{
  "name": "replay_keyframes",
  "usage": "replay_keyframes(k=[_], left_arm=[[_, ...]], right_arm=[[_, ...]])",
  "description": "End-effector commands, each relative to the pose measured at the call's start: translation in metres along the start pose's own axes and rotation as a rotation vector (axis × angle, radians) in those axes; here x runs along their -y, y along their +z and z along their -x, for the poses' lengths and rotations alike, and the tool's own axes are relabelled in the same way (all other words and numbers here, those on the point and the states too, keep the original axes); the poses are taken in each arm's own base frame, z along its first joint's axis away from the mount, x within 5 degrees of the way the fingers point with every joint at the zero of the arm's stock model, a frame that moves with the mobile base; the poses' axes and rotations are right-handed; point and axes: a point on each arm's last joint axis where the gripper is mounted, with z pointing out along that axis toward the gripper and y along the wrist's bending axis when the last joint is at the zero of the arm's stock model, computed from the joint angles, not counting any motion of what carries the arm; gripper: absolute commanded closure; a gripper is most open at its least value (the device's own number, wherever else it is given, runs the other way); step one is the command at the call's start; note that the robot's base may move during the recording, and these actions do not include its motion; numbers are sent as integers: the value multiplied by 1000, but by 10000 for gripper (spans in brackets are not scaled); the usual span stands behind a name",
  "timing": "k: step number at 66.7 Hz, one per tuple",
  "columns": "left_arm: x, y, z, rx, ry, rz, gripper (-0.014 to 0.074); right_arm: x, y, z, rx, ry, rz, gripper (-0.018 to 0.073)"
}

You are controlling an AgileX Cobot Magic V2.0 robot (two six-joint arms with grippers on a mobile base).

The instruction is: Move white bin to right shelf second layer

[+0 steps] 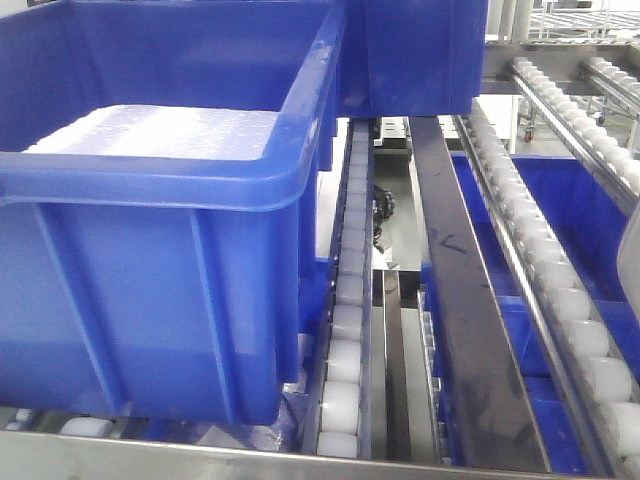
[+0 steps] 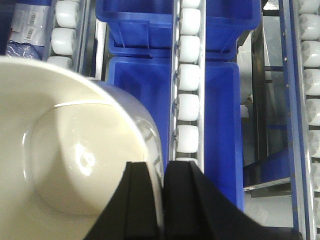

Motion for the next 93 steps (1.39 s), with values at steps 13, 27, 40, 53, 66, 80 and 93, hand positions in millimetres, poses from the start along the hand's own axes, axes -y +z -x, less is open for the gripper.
replay_keyframes(k=[13, 27, 40, 53, 66, 80, 93], left_arm=[[0, 1, -4, 65, -3, -3, 512], [0, 1, -4, 65, -3, -3, 512], [0, 1, -4, 65, -3, -3, 512], [0, 1, -4, 65, -3, -3, 512], [0, 1, -4, 65, -3, -3, 512], [0, 1, -4, 65, -3, -3, 512], [0, 1, -4, 65, -3, -3, 512]], right_arm=[[5, 4, 18, 81, 11, -25, 444], [6, 21, 14, -13, 12, -24, 444], [7, 31, 11, -73, 15, -26, 444], [7, 36, 10, -96, 14, -26, 382], [7, 38, 10, -102, 15, -27, 326], [6, 36, 13, -72, 39, -16, 216], [5, 18, 19, 39, 54, -8, 159]])
